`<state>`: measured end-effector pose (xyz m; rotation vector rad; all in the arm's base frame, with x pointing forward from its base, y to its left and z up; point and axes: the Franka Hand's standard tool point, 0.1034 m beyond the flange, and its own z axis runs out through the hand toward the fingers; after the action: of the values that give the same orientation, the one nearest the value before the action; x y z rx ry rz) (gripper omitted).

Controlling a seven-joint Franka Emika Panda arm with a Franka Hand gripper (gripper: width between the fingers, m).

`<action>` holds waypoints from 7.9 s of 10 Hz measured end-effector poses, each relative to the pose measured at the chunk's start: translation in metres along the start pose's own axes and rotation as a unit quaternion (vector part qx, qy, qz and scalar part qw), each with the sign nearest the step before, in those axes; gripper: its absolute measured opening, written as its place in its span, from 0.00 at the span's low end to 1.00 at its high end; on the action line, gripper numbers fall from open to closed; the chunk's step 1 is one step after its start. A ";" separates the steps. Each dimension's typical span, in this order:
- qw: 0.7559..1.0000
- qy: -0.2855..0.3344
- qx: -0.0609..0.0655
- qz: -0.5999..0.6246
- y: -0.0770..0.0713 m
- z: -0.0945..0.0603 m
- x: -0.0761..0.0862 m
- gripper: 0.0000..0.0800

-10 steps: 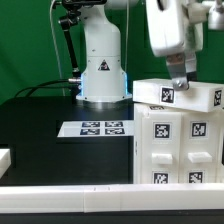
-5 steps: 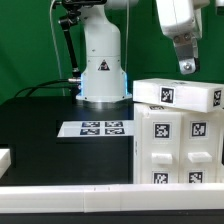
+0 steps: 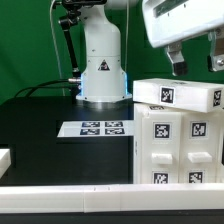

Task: Assemble cabinet

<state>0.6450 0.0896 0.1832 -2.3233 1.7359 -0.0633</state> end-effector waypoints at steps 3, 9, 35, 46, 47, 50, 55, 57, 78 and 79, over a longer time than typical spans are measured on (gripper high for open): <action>0.995 0.001 -0.001 -0.096 0.000 0.000 0.000 1.00; 0.883 -0.002 -0.009 -0.470 0.005 0.000 0.008 1.00; 0.787 0.015 -0.039 -0.616 0.030 0.023 0.003 0.70; 0.975 0.051 -0.001 -0.217 0.027 0.023 0.009 0.71; 0.982 0.051 0.001 -0.183 0.027 0.023 0.010 0.71; 0.997 0.045 0.013 -0.058 0.027 0.022 0.010 0.71; 0.979 0.017 0.013 0.202 0.031 0.023 0.009 0.71; 0.950 0.005 0.002 0.313 0.031 0.023 0.009 0.71; 0.993 -0.010 0.032 0.116 0.010 -0.005 -0.007 1.00; 0.997 -0.009 0.033 0.067 0.010 -0.004 -0.008 1.00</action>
Offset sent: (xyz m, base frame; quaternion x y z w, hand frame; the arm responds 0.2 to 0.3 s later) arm 0.0000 0.0000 0.0000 0.0000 0.0000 -0.1938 0.9810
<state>0.6324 0.0933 0.1861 -2.1501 1.8466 -0.0758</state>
